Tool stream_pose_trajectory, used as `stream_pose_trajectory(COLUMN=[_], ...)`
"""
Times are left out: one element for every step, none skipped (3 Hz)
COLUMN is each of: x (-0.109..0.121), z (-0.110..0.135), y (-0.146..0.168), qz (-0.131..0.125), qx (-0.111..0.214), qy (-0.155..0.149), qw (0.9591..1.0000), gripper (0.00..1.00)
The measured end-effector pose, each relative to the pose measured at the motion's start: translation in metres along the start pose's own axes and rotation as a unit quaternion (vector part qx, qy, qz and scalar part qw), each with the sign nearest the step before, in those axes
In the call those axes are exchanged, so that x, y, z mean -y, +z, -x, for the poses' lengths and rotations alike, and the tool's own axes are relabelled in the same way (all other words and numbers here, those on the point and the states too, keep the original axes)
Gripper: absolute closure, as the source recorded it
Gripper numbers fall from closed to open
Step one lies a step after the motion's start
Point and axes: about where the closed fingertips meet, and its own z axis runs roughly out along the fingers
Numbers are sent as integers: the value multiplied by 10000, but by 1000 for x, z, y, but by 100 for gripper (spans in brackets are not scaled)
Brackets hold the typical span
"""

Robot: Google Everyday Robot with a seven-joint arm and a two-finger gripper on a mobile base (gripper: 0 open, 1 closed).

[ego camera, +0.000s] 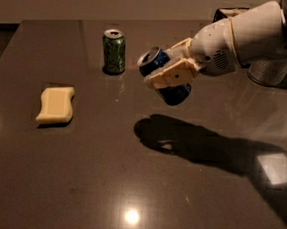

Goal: Place pepsi can upright

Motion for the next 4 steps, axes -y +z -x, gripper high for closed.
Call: stream_pose_trajectory(x=[5, 9, 8, 11], z=[-6, -15, -25, -36], y=[2, 4, 8, 11], qz=[-349, -598, -757, -942], qx=[653, 1139, 1557, 1851], qy=[280, 476, 610, 695], qw=[9969, 9905, 9830, 9757], gripper=[100, 100, 100, 100])
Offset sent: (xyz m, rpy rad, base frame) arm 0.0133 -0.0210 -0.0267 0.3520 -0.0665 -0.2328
